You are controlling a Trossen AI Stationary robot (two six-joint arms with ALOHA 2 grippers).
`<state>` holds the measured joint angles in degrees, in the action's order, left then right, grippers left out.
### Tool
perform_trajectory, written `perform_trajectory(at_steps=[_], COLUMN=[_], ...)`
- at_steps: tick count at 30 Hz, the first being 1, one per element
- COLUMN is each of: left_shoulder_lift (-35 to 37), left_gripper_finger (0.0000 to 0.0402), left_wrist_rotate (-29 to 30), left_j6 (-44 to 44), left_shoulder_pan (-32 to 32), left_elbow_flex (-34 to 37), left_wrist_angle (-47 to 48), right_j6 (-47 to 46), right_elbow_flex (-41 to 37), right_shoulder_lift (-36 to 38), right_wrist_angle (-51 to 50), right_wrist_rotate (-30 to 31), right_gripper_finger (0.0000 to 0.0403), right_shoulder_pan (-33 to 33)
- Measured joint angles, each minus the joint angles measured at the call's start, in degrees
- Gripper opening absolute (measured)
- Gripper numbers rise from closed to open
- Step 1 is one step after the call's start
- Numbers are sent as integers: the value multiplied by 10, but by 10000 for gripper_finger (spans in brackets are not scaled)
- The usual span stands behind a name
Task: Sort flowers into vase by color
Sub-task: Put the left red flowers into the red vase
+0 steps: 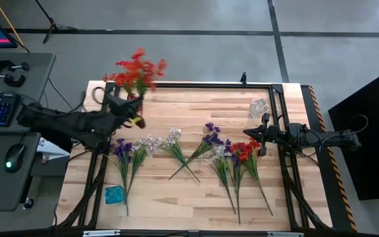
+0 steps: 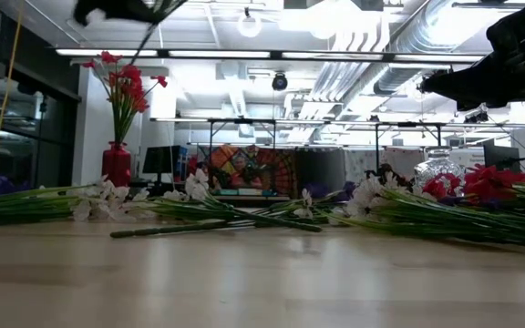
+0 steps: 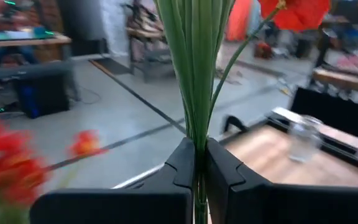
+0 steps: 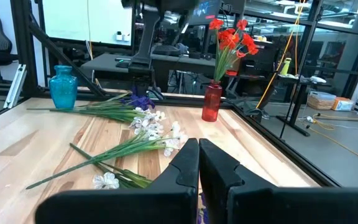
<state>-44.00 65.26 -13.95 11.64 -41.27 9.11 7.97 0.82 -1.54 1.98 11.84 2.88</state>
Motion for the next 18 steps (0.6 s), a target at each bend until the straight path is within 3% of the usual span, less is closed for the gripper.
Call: perform_trajectory(at_steps=[5,13,15,18], left_shoulder_lift=[107,203,221,236], left_gripper_finger=[0,0,0,0], left_wrist_rotate=[46,59,24,-91], left_j6=[104,164,217,354], left_shoulder_pan=[-19,-58,-72,-84], left_elbow_flex=[105,222,239,233], left_wrist_angle=[-64,-235,-299,-379], right_j6=[0,0,0,0], right_elbow_flex=[0,0,0,0], right_shoulder_lift=[0,0,0,0], right_wrist_angle=[0,0,0,0], right_wrist_rotate=[0,0,0,0], right_gripper_finger=[0,0,0,0], right_shoulder_pan=[0,0,0,0])
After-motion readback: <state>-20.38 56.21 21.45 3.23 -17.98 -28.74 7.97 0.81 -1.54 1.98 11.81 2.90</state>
